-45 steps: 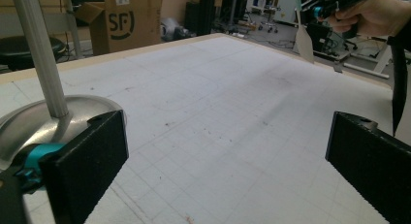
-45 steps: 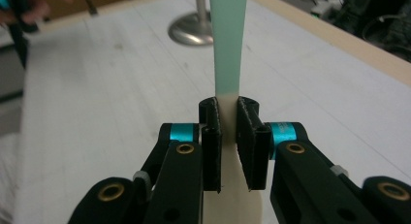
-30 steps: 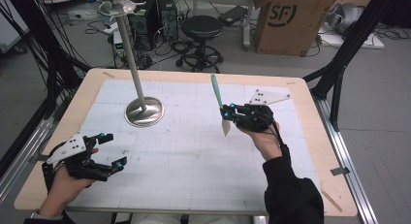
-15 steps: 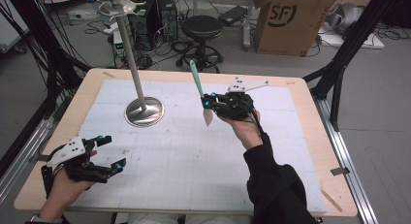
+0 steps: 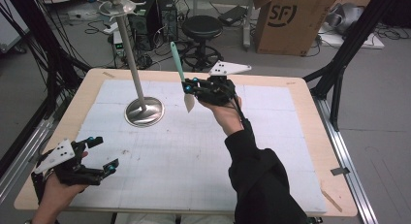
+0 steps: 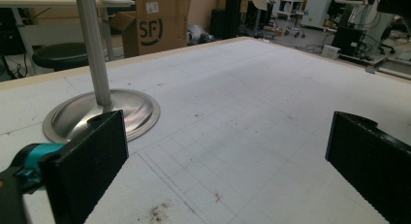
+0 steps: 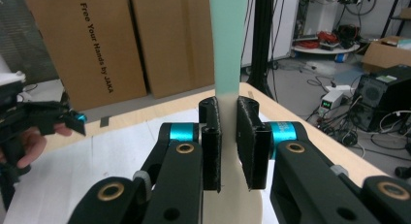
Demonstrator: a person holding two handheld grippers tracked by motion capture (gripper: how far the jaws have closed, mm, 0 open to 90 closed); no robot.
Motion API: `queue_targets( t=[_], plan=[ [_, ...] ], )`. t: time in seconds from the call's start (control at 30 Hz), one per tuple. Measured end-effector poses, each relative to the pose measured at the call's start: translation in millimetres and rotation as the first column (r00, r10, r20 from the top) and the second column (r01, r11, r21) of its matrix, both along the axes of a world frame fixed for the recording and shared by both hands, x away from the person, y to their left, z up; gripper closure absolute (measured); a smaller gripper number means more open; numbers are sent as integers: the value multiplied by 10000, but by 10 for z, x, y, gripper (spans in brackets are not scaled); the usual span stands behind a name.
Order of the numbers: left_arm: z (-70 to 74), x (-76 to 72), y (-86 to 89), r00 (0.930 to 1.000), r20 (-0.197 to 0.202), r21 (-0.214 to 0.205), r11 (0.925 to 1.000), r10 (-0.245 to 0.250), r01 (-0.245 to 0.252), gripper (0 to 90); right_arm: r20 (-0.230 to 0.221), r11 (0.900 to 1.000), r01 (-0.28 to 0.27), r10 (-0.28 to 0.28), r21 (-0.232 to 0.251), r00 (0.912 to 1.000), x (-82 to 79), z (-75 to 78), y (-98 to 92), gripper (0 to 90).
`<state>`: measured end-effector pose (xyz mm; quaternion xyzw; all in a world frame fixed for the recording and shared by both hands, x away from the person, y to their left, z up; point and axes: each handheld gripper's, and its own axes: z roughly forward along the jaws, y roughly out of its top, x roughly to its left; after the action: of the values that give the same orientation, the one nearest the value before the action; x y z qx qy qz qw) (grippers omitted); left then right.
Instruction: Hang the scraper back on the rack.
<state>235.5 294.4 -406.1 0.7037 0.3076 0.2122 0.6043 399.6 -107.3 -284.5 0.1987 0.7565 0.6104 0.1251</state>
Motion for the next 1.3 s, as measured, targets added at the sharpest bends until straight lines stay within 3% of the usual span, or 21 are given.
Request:
queue_targets(
  t=[0.13, 0.33, 0.6, 0.9, 1.3],
  plan=[
    [-4, -28, 24, 10000, -63, 21, 10000, 44, -44, 21, 76, 9985, 257, -261, 484, 9996, 44, 59, 100, 808],
    [-6, -51, 48, 10000, -57, 18, 10000, 48, -48, 21, 69, 9961, 578, -584, 668, 9983, 106, 125, 274, 808],
    [-4, -67, 93, 9999, -115, -60, 9999, 120, -120, 21, 305, 9984, 342, -356, 461, 9989, 169, 275, 521, 808],
    [9, -103, 131, 9997, -110, -163, 9997, 196, -198, 21, 317, 9982, 519, -528, 296, 9981, 223, 447, 703, 808],
    [-4, -133, 167, 9992, -202, -84, 9994, 333, -334, 21, 310, 9970, 774, -777, 78, 9965, 295, 457, 763, 807]
  ],
)
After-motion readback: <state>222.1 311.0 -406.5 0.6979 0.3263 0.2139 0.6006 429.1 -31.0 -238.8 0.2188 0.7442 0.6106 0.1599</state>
